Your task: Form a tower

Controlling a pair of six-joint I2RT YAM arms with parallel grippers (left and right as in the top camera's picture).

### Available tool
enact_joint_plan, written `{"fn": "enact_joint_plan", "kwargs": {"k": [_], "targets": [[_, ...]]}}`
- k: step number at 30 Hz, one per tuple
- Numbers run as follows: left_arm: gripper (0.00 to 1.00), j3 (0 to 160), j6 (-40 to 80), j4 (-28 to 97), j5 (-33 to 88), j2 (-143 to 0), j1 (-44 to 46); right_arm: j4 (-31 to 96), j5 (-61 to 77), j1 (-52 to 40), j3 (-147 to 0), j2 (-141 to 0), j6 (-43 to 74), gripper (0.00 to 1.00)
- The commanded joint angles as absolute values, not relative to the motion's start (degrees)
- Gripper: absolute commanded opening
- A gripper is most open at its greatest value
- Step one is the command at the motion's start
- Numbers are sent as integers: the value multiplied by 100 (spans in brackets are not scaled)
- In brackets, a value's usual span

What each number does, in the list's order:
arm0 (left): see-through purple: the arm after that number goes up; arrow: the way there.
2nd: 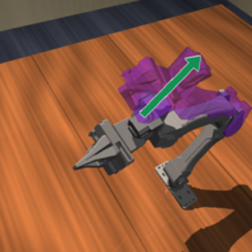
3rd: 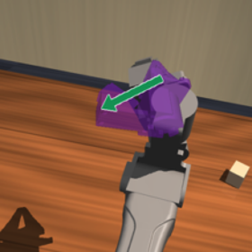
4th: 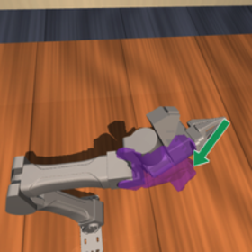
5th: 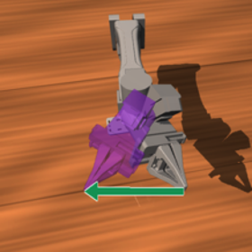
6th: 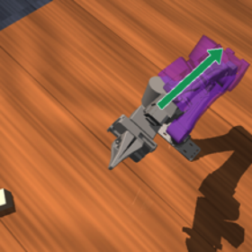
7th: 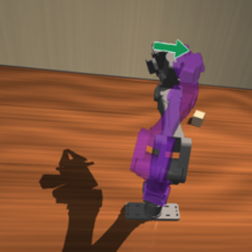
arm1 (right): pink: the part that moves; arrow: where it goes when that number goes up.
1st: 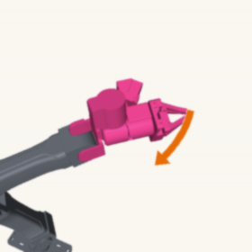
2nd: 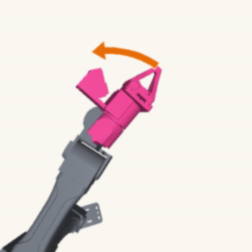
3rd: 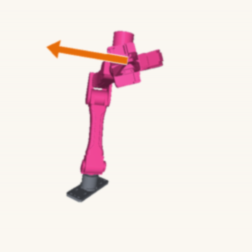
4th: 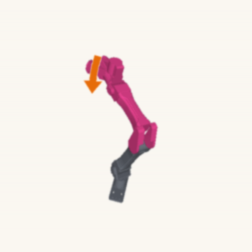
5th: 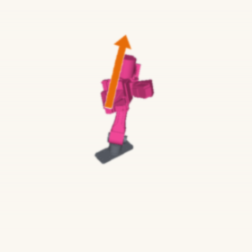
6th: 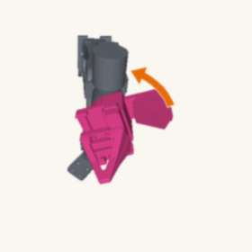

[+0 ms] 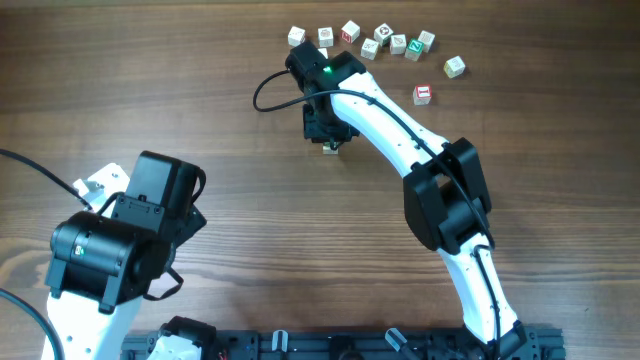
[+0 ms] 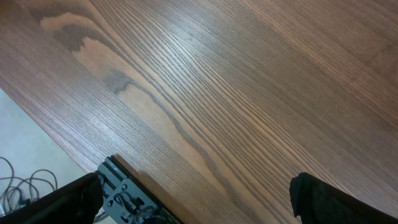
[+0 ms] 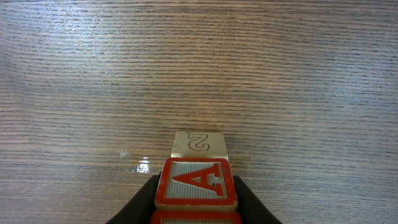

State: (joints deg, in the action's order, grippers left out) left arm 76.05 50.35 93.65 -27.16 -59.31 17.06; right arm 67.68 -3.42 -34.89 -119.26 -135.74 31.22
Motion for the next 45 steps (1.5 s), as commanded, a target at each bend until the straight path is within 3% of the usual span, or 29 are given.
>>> {"fn": "enact_joint_plan", "kwargs": {"k": [1,45], "targets": [[100,7607,5146,9367,-2727,-5909,1675,6766,-292,-3522,-11837,-13555,3057,5],[100,7607,5146,9367,-2727,-5909,1675,6860,-298,-3520,-12173,-13369,3004,5]]}}
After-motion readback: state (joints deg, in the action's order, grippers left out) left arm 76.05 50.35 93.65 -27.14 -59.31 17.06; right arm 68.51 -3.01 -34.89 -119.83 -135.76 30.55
